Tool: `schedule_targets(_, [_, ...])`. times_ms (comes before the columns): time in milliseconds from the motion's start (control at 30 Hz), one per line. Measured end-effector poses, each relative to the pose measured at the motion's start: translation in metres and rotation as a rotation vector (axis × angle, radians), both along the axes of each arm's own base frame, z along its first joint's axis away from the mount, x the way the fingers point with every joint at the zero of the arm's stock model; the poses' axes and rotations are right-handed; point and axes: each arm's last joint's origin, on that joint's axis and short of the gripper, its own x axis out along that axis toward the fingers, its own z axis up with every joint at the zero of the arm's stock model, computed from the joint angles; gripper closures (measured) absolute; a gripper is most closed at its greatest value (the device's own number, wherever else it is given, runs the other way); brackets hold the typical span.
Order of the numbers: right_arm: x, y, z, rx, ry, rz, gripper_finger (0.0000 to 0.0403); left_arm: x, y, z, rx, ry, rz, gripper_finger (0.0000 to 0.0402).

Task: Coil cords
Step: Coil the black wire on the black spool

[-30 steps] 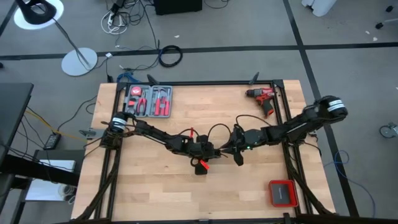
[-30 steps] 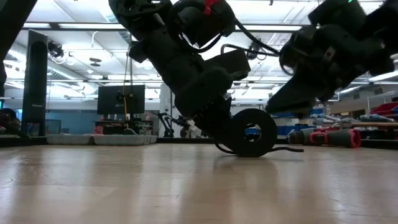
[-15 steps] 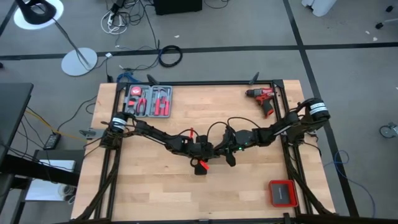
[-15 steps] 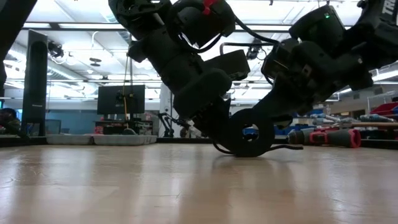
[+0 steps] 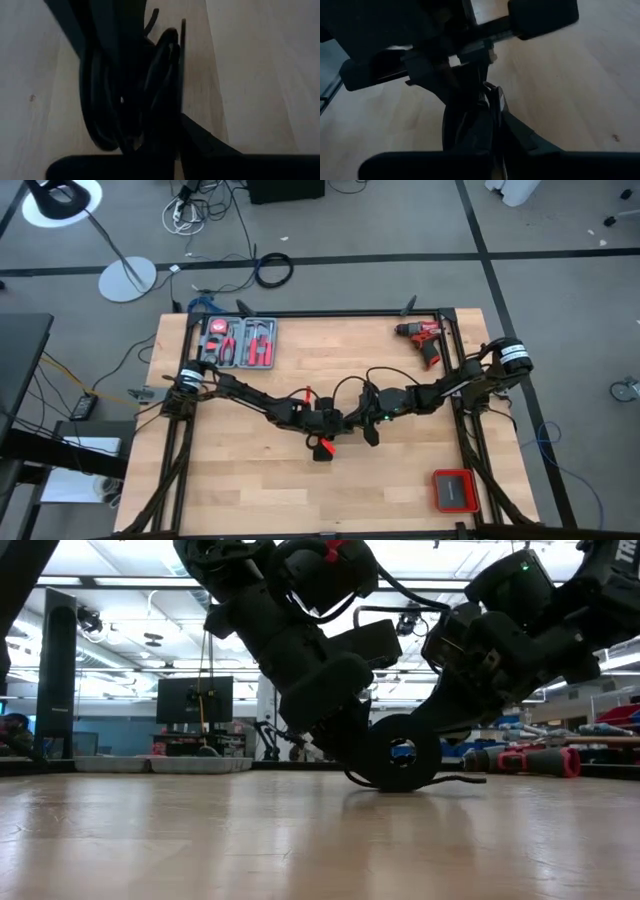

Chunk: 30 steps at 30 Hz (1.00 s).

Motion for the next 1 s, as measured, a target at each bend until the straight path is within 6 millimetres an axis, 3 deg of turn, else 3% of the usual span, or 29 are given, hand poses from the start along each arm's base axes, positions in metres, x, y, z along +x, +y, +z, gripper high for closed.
schedule_targets(167, [-0.011,-0.001,0.0,-0.004,0.001,-0.01,0.0388,-0.002,0.001,0.016,0.024,-0.03,0.037,0.0338])
schedule_targets(367, [-0.02,0.008,0.0,-0.041,0.0,-0.027,0.0388,-0.004,0.002,0.018,-0.001,-0.022,0.071,0.0291])
schedule_targets(633, [-0.024,0.018,-0.001,-0.114,-0.016,-0.027,0.0388,-0.009,-0.003,0.02,-0.022,0.061,0.074,0.0287])
schedule_targets(1000, [-0.024,0.019,-0.001,-0.118,-0.024,-0.031,0.0388,-0.018,-0.013,0.056,0.038,0.086,0.067,0.0287])
